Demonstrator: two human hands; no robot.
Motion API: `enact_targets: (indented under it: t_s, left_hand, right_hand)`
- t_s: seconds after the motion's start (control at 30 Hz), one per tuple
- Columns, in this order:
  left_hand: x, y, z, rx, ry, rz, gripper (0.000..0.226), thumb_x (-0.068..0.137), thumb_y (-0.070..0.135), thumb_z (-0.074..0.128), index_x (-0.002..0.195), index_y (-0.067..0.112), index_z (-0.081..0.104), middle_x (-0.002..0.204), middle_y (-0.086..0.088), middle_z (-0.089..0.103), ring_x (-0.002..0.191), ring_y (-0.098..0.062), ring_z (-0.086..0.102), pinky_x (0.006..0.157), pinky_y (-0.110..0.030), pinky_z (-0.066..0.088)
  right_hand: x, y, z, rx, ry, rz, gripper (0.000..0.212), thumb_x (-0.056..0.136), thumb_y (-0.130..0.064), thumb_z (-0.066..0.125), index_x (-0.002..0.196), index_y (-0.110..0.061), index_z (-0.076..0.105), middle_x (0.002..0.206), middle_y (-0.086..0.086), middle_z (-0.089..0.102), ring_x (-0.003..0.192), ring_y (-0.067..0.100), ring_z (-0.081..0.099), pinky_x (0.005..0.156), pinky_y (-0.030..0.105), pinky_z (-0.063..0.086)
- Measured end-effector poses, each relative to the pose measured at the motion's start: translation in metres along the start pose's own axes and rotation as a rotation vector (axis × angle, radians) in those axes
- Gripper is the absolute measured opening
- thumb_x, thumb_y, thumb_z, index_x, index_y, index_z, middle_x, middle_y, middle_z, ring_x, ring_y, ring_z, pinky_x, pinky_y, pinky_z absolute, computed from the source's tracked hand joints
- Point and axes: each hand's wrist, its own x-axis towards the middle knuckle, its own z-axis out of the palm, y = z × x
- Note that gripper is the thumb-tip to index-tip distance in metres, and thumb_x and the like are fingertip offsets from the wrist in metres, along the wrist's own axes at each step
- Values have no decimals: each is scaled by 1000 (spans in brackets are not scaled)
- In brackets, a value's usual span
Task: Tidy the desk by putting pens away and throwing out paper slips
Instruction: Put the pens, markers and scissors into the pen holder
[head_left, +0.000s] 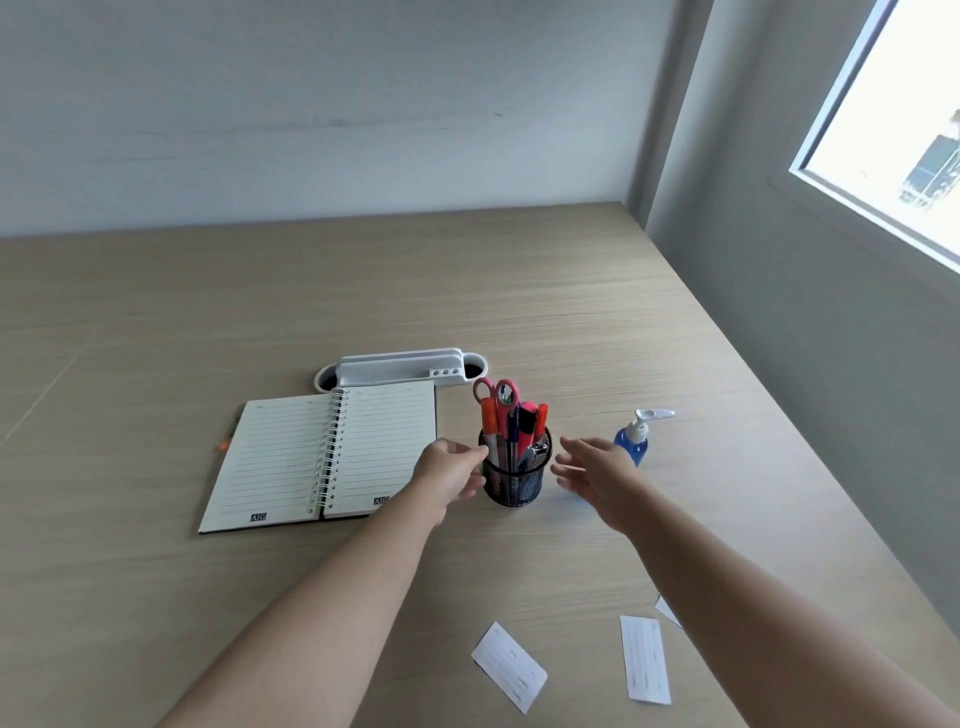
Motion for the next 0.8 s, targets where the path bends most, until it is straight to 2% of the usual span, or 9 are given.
enact_targets:
  t_s: [0.1,0.23,0.43,0.53,0.67,0.8]
  left_hand:
    - [3,-5,3,-160,-36,-7,13,89,17,64,95,9,56,83,-7,64,67,-15,64,69,-28,56]
    - [5,-7,7,-236,-34,13,4,92,9,59,94,6,58,80,-8,66,69,-16,66,67,-27,57]
    - [23,-3,5,-241,63,32,6,90,7,61,96,4,62,80,-8,68,67,-15,66,65,-25,58]
    - [39,7,-1,-265,86,33,7,90,7,62,96,4,63,81,-8,69,68,-15,66,63,-24,57]
    - [62,23,-9,-311,95,31,1,89,6,63,90,6,62,80,-7,68,67,-14,65,64,-25,58]
    - [84,42,-15,-338,119,50,7,90,6,62,84,9,61,76,-6,67,63,-12,64,56,-20,58]
  right_hand:
    - [0,6,3,121,-109,48,4,89,-2,56,92,-4,55,78,9,59,70,17,58,66,25,53]
    - [7,18,11,172,-120,17,11,88,3,55,87,-8,55,78,7,61,68,13,57,68,23,52]
    - [28,8,21,92,-108,-33,12,87,5,54,85,-7,55,75,7,59,67,14,55,57,16,55]
    - [45,0,34,36,-92,-54,11,87,3,56,86,-7,55,74,6,58,65,13,55,59,18,55]
    - [74,-16,50,-57,-74,-96,12,86,2,58,82,-9,55,74,6,57,65,14,54,72,27,52]
    - [102,-30,68,-115,-39,-113,12,84,-1,62,82,-11,56,76,7,59,67,15,57,71,28,55]
